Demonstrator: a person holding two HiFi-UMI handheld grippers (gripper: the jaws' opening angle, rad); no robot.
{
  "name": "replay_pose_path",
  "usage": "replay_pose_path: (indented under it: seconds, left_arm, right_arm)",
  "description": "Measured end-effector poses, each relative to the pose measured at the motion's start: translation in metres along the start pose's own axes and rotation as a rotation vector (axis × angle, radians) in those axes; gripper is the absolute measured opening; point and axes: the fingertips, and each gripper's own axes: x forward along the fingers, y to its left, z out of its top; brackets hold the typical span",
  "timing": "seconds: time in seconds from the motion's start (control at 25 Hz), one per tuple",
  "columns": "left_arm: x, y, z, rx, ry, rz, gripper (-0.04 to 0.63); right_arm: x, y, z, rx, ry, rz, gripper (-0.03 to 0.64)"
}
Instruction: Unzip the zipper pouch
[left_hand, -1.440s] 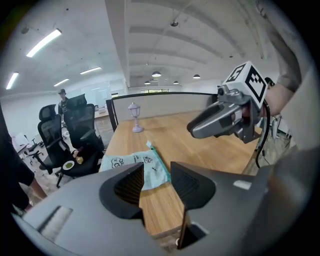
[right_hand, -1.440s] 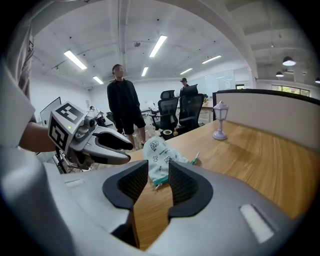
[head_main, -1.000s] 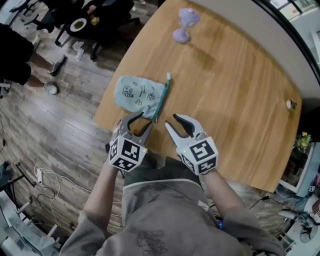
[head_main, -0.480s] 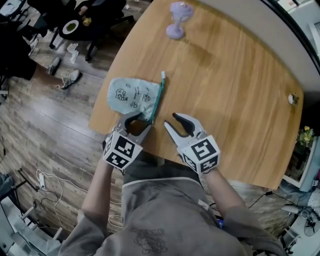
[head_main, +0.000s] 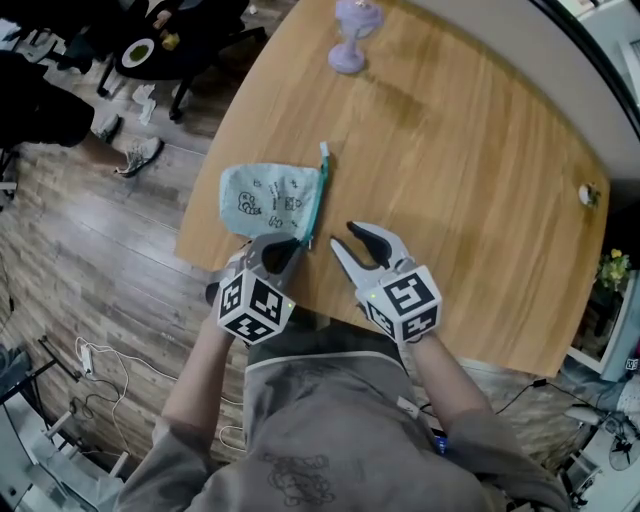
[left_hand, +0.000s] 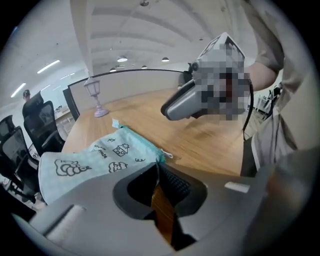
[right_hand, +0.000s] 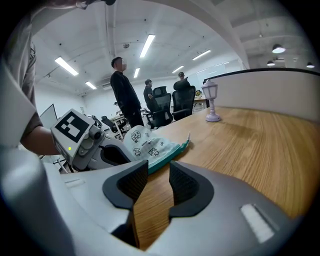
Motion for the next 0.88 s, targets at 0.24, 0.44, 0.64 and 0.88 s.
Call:
replay_pose_path:
  seconds: [0.24, 0.44, 0.64, 0.88]
  left_arm:
    - [-0.006, 0.0, 0.012, -0.114, -0.058, 0.011, 0.009]
    - [-0.041, 0.011, 0.053, -0.22, -0.173, 0.038, 0.009]
    - [-0.089, 0.017, 0.093, -0.283, -0.26, 0.06, 0.008]
    - [-0.151, 0.027, 0.137, -0.304, -0.346, 0.128, 0.008]
  right_arm:
    - [-0.014, -0.004, 0.01, 0.001, -0.02, -0.014, 0.135]
    - [-0.042, -0.008, 0.039, 0.01, -0.063, -0.019, 0.135]
    - [-0.077, 0.005, 0.082, -0.02, -0.109, 0.03, 0.135]
    - [-0.117, 0.029, 0.133, -0.082, -0.172, 0.09, 0.135]
